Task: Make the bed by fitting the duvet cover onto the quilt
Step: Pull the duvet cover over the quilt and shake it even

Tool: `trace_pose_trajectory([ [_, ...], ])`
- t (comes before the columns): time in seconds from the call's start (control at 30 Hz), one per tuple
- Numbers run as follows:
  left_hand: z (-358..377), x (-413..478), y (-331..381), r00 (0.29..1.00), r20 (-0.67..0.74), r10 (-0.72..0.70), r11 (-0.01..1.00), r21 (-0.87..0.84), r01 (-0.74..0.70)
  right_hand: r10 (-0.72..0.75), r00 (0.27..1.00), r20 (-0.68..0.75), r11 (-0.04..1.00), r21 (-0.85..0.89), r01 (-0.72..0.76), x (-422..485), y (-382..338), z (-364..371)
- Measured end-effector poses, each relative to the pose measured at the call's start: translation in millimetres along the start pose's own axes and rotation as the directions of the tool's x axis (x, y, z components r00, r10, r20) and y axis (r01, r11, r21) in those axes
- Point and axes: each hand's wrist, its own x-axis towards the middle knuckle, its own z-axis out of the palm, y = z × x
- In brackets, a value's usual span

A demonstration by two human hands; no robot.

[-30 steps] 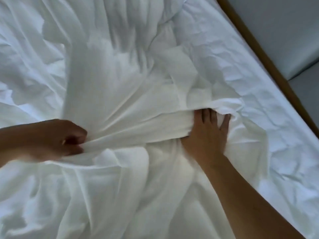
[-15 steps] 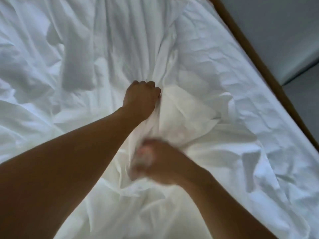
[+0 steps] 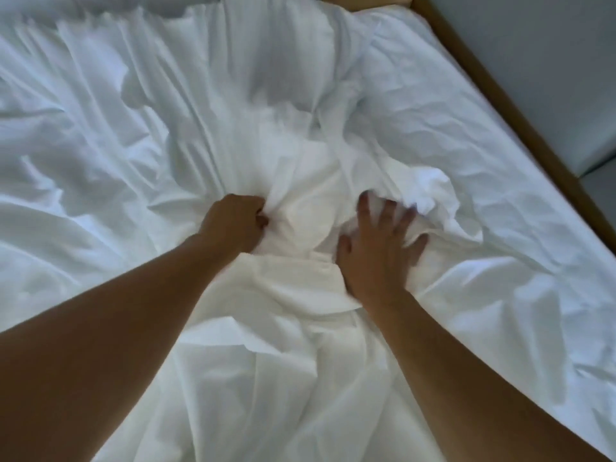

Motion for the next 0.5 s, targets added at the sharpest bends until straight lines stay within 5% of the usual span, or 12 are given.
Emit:
trace_pose_trajectory([
  [0.07, 12, -10, 13, 0.993, -0.016, 0.121, 0.988, -0.090, -0.122, -0.437, 0.899, -0.033, 0.888, 0.141, 0.437, -9, -20, 5],
  [0.13, 3, -22, 7, 0.973, 0.135, 0.188, 0.982, -0.047, -0.183, -0.580, 0.813, 0.055, 0.803, 0.206, 0.559, -5, -17, 15],
  [0.23, -27, -40, -26, 0.875, 0.485, 0.008, 0.948, 0.274, -0.161, -0.113, 0.992, 0.049, 0.958, 0.269, 0.096, 24, 7, 23],
  [0.3, -43, -55, -37, 0.820, 0.561, -0.113, 0.940, 0.327, -0.093, 0.041, 0.999, 0.027, 0.963, 0.267, -0.047, 44, -2, 25],
  [0.4, -52, -37, -22, 0.930, 0.363, 0.062, 0.934, 0.308, -0.183, 0.225, 0.969, 0.099, 0.946, 0.216, -0.242, 67, -39, 35],
  [0.5, -56, 7, -3, 0.971, -0.057, 0.230, 0.966, 0.137, -0.221, -0.037, 0.999, -0.040, 0.999, -0.036, 0.035, 56, -47, 57],
])
